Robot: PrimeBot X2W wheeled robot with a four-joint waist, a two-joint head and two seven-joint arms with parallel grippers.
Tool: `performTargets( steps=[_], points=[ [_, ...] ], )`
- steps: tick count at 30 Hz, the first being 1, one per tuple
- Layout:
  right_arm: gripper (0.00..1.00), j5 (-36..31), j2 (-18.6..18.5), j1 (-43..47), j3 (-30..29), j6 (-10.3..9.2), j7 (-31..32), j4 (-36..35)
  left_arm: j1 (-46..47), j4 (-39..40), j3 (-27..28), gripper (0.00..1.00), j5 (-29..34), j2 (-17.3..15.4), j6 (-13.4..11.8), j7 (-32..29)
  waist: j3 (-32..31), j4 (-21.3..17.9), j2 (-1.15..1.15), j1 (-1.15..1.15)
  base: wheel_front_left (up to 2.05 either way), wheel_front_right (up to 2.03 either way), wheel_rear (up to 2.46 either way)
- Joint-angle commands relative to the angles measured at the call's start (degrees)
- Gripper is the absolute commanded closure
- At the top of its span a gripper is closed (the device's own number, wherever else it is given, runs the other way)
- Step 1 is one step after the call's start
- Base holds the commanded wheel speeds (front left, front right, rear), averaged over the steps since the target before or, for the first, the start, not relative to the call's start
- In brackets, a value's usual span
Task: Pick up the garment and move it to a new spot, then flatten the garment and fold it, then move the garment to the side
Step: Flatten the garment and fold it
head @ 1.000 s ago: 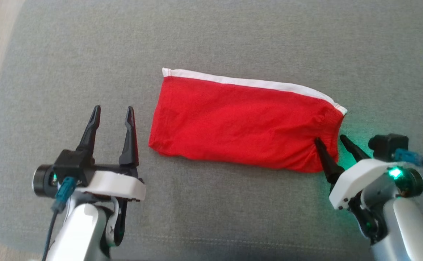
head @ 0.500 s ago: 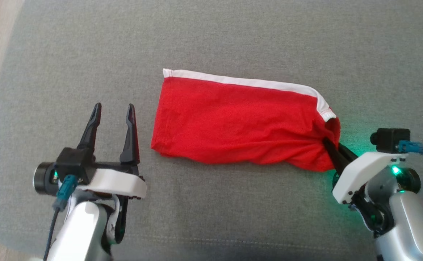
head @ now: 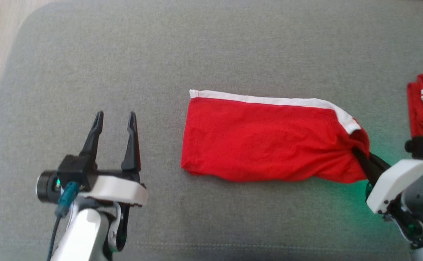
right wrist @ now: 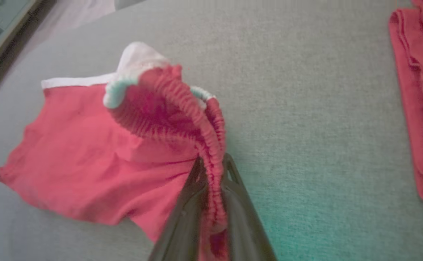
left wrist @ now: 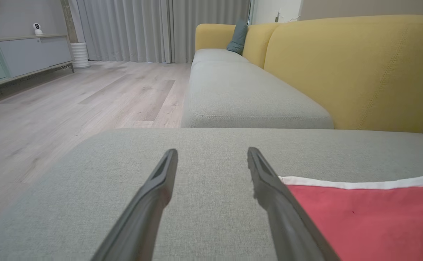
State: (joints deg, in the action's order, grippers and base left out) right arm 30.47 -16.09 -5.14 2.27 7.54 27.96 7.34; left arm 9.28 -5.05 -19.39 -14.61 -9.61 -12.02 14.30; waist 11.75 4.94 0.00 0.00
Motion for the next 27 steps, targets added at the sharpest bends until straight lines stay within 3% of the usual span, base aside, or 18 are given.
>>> performTargets(
  steps=[1, 5, 9, 14, 19, 27],
  points=[
    [1.00, 2.28, -1.56, -0.59, 1.28, -0.05, 1.47, -3.78, 0.73, 1.77, 2.52, 0.00, 0.68, -0.72, 0.11, 0.69, -0.73, -0.50, 0.00, 0.00, 0.00, 0.00, 0.00],
    [1.00, 11.17, 0.55, -0.81, 0.76, -0.05, 8.91, -9.60, 0.27, 1.75, 2.41, 0.00, 0.73, -0.91, 0.29, 0.70, -1.62, -0.82, 0.00, 0.00, 0.00, 0.00, 0.00],
    [1.00, 20.87, 5.74, -1.78, -0.94, -0.05, 17.26, -13.30, 0.17, 1.70, 2.09, 0.00, 0.76, -0.95, 0.46, 0.70, -1.96, -0.64, 0.00, 0.00, 0.00, 0.00, 0.00],
    [1.00, 27.65, 11.58, -4.93, -0.98, -0.05, 23.16, -11.92, 0.65, 1.85, 1.37, 0.00, 0.83, -0.73, 0.83, 0.70, -1.21, 0.57, 0.00, 0.00, 0.00, 0.00, 0.00],
    [1.00, 29.55, 13.08, -9.97, 2.78, -0.05, 20.75, -6.46, 1.50, 1.70, 0.78, 0.00, 0.84, -0.31, 1.20, 0.70, 0.27, 2.48, 0.00, 0.00, 0.00, 0.00, 0.00],
    [1.00, 32.46, 13.19, -18.21, 15.80, -0.05, 8.52, 6.35, 2.69, 1.22, 0.25, 0.00, 0.99, 0.70, 1.69, 0.70, 2.23, 5.25, 0.00, 0.00, 0.00, 0.00, 0.00]
  ],
)
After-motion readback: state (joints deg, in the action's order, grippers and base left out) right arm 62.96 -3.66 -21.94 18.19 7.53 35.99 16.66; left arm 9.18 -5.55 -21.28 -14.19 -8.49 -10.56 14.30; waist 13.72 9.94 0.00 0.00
